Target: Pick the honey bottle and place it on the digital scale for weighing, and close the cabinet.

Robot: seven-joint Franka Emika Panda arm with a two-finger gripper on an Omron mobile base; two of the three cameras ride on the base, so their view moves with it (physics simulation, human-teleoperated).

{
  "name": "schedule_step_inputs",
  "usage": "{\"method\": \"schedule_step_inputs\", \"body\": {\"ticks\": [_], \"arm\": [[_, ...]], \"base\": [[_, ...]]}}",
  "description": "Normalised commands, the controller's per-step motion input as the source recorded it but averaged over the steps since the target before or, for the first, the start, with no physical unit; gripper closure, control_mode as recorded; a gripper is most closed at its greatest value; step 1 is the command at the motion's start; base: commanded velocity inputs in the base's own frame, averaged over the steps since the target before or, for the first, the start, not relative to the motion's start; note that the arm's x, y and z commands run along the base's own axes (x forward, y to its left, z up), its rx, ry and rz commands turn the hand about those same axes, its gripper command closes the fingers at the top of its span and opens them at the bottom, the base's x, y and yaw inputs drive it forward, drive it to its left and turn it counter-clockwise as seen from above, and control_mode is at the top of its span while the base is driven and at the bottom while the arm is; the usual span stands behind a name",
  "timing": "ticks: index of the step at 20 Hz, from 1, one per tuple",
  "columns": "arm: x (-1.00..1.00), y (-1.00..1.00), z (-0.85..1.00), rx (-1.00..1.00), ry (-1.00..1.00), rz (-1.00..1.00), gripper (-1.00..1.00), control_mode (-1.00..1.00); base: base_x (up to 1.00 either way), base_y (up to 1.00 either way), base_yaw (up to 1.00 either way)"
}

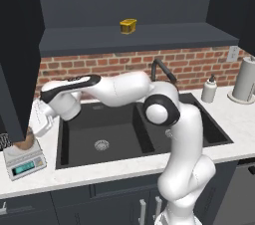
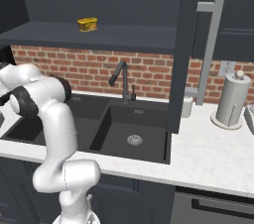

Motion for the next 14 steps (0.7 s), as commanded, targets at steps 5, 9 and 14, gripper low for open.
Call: {"method": "schedule_step_inputs", "body": {"ticks": [5,9,14], "arm": [[-0.02,-0.38,0.0,0.05,-0.08,-0.05,-1.0,-1.0],[-0.03,-0.11,0.0,0.03,-0.12,-0.01,-1.0,-1.0],[-0.29,-0.2,0.06,0.04,-0.14,-0.02,-1.0,-1.0]], "base": [[0.0,0.0,0.0],[0.0,0.0,0.0],[0.0,0.0,0.0]]}}
